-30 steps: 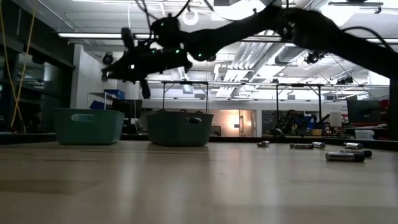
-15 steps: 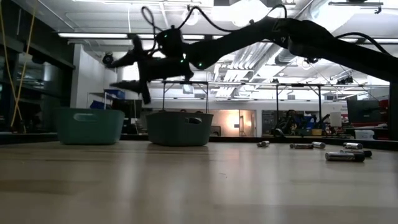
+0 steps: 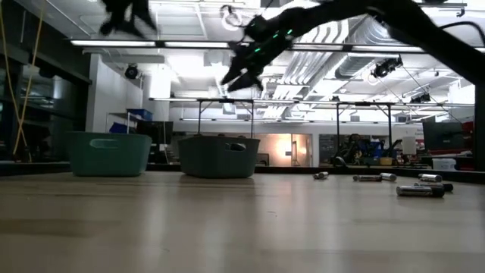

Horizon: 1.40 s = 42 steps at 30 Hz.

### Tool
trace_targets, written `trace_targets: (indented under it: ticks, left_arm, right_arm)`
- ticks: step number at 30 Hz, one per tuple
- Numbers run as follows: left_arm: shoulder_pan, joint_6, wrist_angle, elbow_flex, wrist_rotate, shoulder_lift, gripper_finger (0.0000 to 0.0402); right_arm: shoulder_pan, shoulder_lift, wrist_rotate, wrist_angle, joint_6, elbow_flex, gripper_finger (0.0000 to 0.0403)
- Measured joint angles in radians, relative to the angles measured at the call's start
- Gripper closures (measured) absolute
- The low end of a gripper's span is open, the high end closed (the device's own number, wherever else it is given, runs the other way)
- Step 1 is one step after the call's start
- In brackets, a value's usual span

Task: Sort batteries
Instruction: Move the green bin to the center of the table

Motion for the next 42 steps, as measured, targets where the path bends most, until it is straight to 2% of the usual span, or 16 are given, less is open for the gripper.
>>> trace_targets:
  ticks: [3,6,8,9,14,21,25,36,42]
  left_arm:
    - [-0.007,-0.131,-0.032,-0.185,-0.004,0.01,0.0264]
    - [0.005,-0.237,-0.02,-0.333,0.027,0.04,0.032]
    - [0.024,-0.257,-0.014,-0.396,0.033,0.08,0.0373]
    - [0.037,-0.258,-0.006,-0.418,0.035,0.105,0.0387]
    - [0.12,-0.202,0.155,-0.46,0.052,0.271,0.0399]
    - [0.215,-0.133,0.338,-0.417,0.076,0.528,0.0401]
    - [0.216,-0.107,0.396,-0.363,0.155,0.635,0.0401]
    - [0.021,-0.143,0.56,-0.172,0.241,0.857,0.0401]
    - [-0.064,-0.161,0.577,-0.009,0.245,0.971,0.0401]
  right_arm:
    - [-0.051,-0.071,0.009,-0.123,-0.077,0.0,0.0312]
    - [-0.085,-0.136,0.033,-0.225,-0.138,0.0,0.0382]
    - [-0.095,-0.182,0.061,-0.271,-0.158,0.0,0.0392]
    - [-0.098,-0.203,0.08,-0.292,-0.162,0.0,0.039]
    - [-0.101,-0.296,0.133,-0.363,-0.183,-0.001,0.04]
    - [-0.06,-0.444,0.244,-0.484,-0.149,-0.001,0.0402]
    - [-0.017,-0.53,0.336,-0.569,-0.103,-0.001,0.0402]
    - [0.129,-0.732,0.661,-0.814,0.154,-0.001,0.0403]
    - [0.214,-0.863,0.692,-0.802,0.312,-0.183,0.0403]
